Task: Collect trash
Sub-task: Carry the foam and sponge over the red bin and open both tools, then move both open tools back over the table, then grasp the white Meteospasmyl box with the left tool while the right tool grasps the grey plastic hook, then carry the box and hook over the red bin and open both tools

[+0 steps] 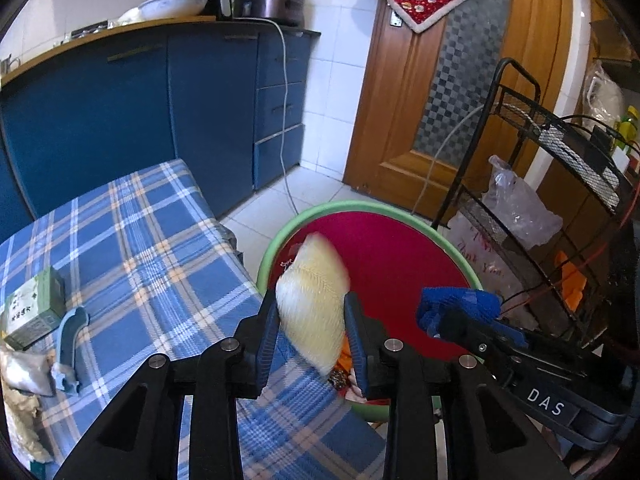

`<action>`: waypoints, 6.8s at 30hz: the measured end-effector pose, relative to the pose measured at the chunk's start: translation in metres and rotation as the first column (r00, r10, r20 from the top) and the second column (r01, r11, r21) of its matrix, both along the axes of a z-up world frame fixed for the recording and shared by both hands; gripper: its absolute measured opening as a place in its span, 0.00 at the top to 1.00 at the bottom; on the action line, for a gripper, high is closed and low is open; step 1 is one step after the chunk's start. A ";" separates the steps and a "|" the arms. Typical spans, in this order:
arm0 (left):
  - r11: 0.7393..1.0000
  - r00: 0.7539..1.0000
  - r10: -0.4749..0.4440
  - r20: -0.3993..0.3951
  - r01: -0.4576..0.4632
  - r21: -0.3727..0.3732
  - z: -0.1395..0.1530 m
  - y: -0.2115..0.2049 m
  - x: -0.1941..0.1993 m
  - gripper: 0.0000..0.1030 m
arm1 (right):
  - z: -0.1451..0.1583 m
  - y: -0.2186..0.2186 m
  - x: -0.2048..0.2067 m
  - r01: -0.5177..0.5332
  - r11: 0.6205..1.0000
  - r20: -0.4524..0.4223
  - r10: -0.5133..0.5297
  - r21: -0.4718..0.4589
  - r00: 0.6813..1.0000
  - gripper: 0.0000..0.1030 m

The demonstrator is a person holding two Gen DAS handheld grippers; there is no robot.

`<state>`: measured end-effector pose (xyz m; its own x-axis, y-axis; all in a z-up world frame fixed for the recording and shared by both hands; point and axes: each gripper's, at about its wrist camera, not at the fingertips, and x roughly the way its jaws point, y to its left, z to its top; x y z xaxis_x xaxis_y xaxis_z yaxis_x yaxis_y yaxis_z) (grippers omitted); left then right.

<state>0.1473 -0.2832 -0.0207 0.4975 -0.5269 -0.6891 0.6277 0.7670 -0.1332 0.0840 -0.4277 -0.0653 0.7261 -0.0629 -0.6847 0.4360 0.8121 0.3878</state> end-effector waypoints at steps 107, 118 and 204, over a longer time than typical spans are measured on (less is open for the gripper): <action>0.711 0.707 0.702 -0.091 -0.684 0.163 -0.043 0.301 0.020 0.28 | 0.036 0.118 0.004 -0.205 0.976 0.017 0.207 -0.069 0.978 0.33; 0.756 0.754 0.653 -0.073 -0.644 0.112 -0.037 0.313 0.015 0.48 | 0.037 0.148 0.027 -0.256 0.961 -0.020 0.256 -0.103 0.967 0.33; 0.966 0.966 0.257 0.002 -0.257 -0.016 0.035 0.135 -0.001 0.49 | 0.036 0.090 0.010 -0.173 0.981 0.056 0.178 -0.085 0.982 0.77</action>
<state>0.1466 -0.1486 0.0147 0.6204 -0.3915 -0.6795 0.4106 0.9004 -0.1440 0.0937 -0.3381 -0.0294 0.7721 0.0167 -0.6352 0.2609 0.9032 0.3408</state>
